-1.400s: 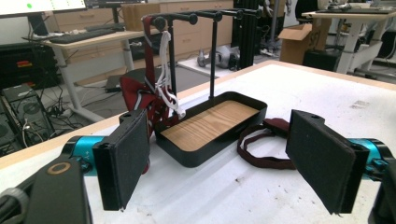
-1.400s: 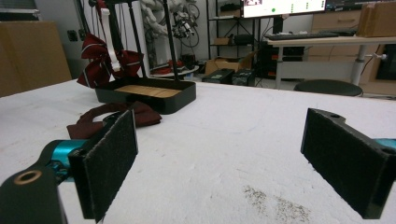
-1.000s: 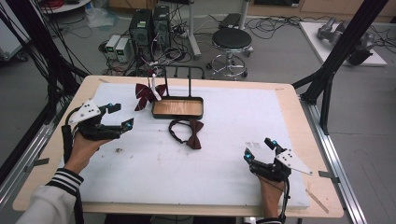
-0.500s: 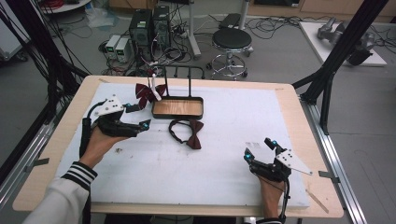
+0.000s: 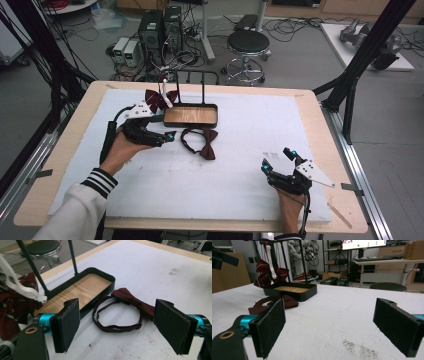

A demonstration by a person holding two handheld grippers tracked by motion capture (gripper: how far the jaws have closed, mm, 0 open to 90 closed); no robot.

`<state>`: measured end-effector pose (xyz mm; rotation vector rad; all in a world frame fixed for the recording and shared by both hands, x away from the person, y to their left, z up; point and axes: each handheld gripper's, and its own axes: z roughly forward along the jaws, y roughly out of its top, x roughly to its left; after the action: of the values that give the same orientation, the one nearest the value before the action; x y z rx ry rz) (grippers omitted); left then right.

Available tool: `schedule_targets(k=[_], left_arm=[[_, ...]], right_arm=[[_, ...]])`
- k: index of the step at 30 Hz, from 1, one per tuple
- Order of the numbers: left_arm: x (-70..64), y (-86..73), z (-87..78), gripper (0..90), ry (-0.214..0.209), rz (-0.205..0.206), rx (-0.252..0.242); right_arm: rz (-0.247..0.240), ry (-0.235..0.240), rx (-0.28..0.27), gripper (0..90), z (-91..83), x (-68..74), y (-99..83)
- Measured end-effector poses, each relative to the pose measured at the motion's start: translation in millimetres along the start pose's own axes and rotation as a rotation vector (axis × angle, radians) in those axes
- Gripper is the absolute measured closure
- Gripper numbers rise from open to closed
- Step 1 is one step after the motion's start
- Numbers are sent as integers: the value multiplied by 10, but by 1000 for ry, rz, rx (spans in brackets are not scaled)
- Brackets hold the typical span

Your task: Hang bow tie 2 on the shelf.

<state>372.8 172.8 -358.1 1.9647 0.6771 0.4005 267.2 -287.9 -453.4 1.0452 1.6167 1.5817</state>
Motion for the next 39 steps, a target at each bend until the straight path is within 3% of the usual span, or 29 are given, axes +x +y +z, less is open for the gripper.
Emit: schedule_targets(k=[9,21,39], left_arm=[[-106,31,213,220,-32,-5,61],[-273,84,490,221,-23,-3,145],[-477,48,915,241,-41,-36,280]], right_arm=[[0,-3,-2,102,0,-4,0],[0,-2,0,102,-1,-5,0],[3,0,-1,102,-6,4,-2]])
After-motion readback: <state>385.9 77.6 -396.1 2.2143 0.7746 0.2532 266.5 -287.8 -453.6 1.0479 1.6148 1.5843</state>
